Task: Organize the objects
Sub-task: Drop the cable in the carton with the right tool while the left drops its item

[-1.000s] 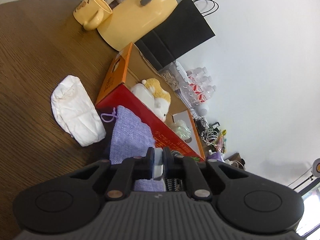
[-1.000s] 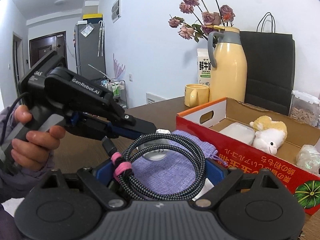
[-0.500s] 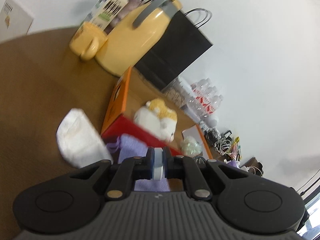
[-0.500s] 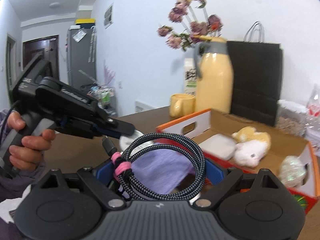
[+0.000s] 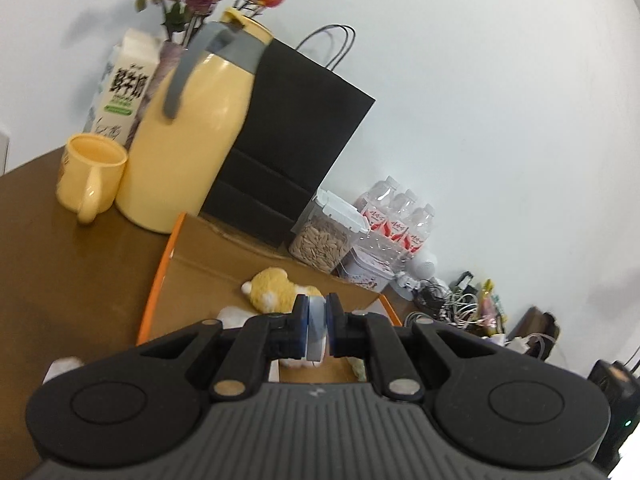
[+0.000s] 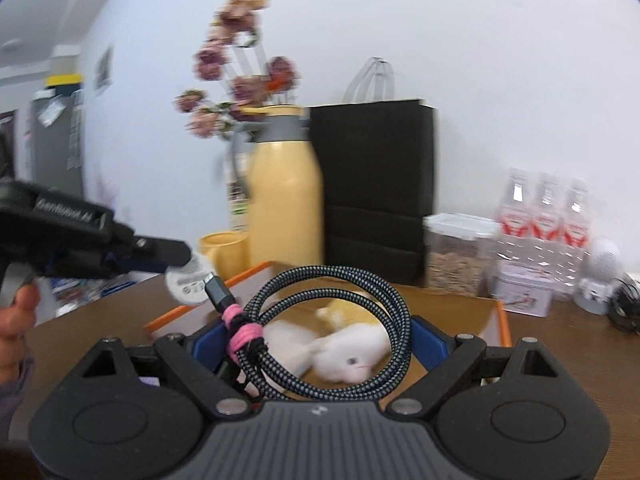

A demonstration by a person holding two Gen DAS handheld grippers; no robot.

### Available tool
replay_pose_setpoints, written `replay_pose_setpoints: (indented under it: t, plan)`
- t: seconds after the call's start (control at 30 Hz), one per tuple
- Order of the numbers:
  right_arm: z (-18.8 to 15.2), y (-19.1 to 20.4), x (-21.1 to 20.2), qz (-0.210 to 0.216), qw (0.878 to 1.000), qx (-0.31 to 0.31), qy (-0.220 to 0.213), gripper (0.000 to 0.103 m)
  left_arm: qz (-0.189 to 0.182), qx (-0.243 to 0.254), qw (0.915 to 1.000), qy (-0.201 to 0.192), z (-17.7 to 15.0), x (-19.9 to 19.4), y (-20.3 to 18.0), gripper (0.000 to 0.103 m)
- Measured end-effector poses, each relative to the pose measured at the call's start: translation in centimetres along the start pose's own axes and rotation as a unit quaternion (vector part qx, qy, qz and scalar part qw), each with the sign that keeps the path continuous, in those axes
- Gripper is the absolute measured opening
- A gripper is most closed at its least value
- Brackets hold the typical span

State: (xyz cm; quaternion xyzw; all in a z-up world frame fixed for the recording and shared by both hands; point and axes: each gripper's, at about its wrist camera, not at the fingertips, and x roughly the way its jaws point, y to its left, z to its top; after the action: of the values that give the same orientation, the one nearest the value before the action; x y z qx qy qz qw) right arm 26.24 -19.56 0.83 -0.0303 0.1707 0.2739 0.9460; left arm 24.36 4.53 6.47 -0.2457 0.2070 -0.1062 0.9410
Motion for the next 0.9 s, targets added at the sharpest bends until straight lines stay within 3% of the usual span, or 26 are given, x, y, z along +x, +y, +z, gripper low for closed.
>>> replay_pose_setpoints:
  t: [0.23, 0.37, 0.7, 0.73, 0.8, 0.87, 0.9]
  plan:
    - [-1.0, -2.6, 3.3, -0.052, 0.998, 0.030, 0.018, 0.092, 0.057, 0.062, 0.9964, -0.004, -0.8, 4.7, -1.2, 0.009]
    - [-2.0, -3.2, 4.5, -0.066, 0.997, 0.029, 0.039, 0.092, 0.101, 0.120, 0.9876, 0.000, -2.3, 6.5, -1.7, 0.010]
    - [-2.9, -3.2, 5.0, -0.083, 0.995, 0.032, 0.051, 0.093, 0.150, 0.195, 0.9692, -0.009, -3.8, 6.9, -2.9, 0.011]
    - [-2.9, -3.2, 4.9, -0.084, 0.995, 0.033, 0.051, 0.093, 0.156, 0.198, 0.9675, -0.011, -3.9, 6.9, -3.0, 0.018]
    - [-2.9, -3.3, 4.9, -0.087, 0.994, 0.035, 0.052, 0.094, 0.157, 0.198, 0.9673, -0.018, -3.8, 6.7, -3.0, 0.043]
    - [-2.9, -3.3, 4.9, -0.094, 0.993, 0.036, 0.054, 0.100, 0.167, 0.198, 0.9654, -0.034, -3.8, 6.3, -3.1, 0.080]
    - [-2.9, -3.4, 4.9, -0.097, 0.993, 0.038, 0.054, 0.103, 0.169, 0.197, 0.9648, -0.043, -3.7, 6.1, -3.2, 0.085]
